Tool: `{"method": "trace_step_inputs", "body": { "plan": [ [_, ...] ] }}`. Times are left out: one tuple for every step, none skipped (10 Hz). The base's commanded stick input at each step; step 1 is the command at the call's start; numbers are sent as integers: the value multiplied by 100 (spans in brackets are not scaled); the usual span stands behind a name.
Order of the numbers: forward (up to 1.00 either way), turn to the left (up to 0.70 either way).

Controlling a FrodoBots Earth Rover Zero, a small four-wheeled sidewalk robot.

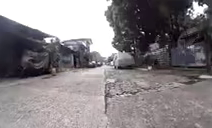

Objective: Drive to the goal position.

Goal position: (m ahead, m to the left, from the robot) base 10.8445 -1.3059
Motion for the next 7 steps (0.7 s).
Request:
{"method": "trace_step_inputs", "body": {
  "plan": [
    [100,0],
    [100,0],
    [100,0],
    [100,0],
    [100,0],
    [100,0],
    [100,0]
  ]
}}
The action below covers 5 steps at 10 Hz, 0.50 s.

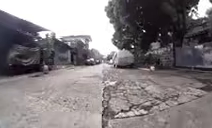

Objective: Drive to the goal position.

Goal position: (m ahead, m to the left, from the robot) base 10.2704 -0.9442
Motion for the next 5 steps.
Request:
{"method": "trace_step_inputs", "body": {
  "plan": [
    [100,0],
    [100,0],
    [100,0],
    [100,0],
    [100,0]
  ]
}}
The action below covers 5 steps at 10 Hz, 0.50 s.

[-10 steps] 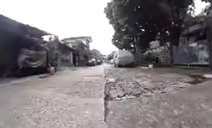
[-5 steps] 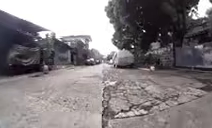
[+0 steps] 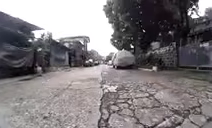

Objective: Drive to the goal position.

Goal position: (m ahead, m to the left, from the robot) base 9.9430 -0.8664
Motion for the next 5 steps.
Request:
{"method": "trace_step_inputs", "body": {
  "plan": [
    [100,0],
    [100,0],
    [100,0],
    [100,0],
    [100,0]
  ]
}}
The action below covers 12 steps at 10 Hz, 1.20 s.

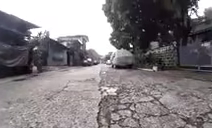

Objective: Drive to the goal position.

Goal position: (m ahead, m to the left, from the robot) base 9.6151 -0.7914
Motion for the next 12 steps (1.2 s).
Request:
{"method": "trace_step_inputs", "body": {
  "plan": [
    [100,0],
    [100,0],
    [100,0],
    [100,0],
    [100,0],
    [100,0],
    [100,0],
    [100,0],
    [100,0],
    [100,0],
    [100,0],
    [100,0]
  ]
}}
